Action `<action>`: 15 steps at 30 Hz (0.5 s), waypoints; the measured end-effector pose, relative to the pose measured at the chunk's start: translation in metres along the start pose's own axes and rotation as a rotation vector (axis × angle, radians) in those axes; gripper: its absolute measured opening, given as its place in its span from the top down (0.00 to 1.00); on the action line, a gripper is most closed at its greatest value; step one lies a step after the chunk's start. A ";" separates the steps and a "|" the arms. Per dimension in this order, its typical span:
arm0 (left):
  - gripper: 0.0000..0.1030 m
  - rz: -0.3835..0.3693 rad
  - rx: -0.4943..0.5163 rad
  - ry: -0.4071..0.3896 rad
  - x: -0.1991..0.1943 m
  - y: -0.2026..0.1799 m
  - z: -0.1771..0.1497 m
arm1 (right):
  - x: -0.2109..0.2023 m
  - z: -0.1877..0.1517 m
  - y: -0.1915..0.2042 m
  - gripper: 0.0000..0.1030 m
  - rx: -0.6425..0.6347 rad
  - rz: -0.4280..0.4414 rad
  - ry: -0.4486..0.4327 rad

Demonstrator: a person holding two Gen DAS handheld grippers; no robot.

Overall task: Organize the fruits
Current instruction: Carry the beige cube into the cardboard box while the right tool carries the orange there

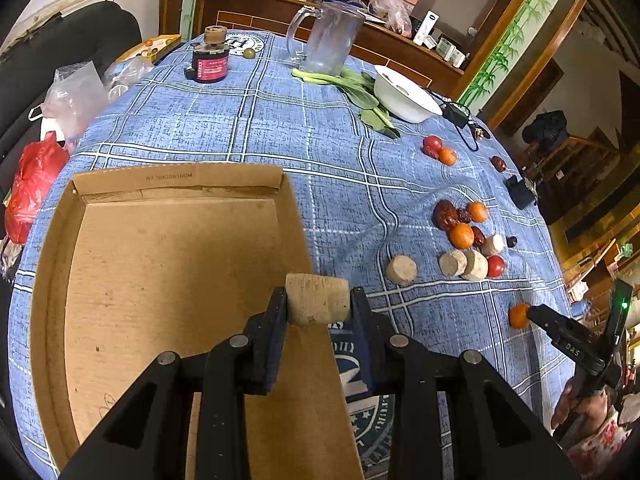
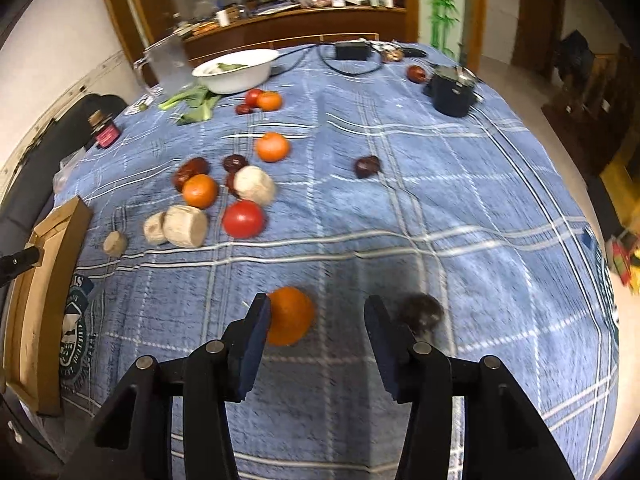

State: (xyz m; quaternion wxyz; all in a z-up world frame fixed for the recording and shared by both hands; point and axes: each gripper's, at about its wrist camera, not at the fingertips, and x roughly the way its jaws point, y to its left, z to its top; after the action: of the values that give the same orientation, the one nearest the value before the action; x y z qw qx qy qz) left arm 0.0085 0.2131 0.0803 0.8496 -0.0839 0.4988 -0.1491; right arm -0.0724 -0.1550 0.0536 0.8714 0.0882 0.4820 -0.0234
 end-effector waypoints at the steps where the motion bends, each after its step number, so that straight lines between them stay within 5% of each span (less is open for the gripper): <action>1: 0.71 0.001 -0.002 0.000 0.000 0.000 -0.001 | 0.003 0.001 0.004 0.50 -0.007 0.018 0.011; 5: 0.71 0.009 -0.023 -0.008 -0.004 0.006 -0.004 | 0.014 -0.003 0.018 0.51 -0.034 0.048 0.041; 7: 0.71 0.015 -0.034 -0.015 -0.007 0.011 -0.006 | 0.018 -0.003 0.026 0.65 -0.041 0.069 0.054; 15: 0.71 0.039 -0.088 -0.035 -0.019 0.042 -0.004 | 0.008 0.010 0.063 0.65 -0.077 0.123 0.046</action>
State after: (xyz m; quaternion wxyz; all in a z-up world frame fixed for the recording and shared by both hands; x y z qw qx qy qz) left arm 0.0040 0.2591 0.0818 0.8566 -0.1142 0.4913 -0.1091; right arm -0.0517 -0.0944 0.0603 0.8627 0.0847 0.4960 0.0506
